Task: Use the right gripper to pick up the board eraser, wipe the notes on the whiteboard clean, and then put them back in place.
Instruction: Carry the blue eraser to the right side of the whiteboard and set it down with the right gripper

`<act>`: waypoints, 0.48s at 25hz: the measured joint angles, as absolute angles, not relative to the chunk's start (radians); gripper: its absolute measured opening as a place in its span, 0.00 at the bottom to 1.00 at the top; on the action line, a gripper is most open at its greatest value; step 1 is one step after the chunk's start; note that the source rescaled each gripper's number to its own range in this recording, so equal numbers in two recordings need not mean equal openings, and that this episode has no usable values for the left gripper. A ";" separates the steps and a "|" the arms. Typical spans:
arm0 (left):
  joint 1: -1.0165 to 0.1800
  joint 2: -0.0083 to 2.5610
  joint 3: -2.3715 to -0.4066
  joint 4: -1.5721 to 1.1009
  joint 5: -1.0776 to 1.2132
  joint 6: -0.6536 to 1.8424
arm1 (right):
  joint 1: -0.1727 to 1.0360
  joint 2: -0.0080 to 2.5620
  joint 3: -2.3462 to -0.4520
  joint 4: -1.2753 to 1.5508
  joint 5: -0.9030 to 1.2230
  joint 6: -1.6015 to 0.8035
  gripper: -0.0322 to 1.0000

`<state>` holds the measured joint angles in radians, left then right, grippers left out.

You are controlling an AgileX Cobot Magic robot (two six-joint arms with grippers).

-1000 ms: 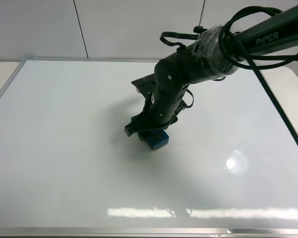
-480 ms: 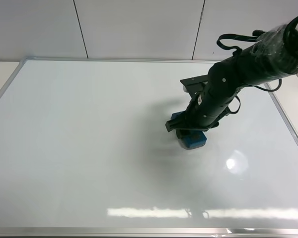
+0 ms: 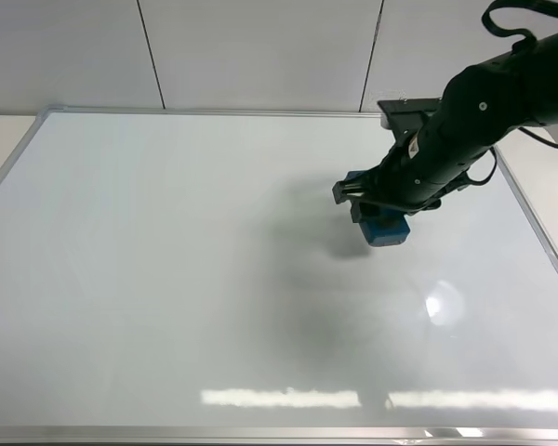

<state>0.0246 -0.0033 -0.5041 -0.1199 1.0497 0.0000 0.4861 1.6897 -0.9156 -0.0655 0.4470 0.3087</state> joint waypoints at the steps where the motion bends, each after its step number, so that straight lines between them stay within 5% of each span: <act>1: 0.025 -0.003 -0.504 -0.120 1.050 0.000 | 0.479 1.677 -0.916 -0.066 0.449 0.315 0.03; 12: 0.025 -0.003 -0.504 -0.120 1.050 0.000 | 0.350 1.584 -0.916 -0.171 0.610 0.317 0.03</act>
<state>0.0246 -0.0033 -0.5041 -0.1199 1.0497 0.0000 0.3500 1.5842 -0.9156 -0.1715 0.6105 0.3169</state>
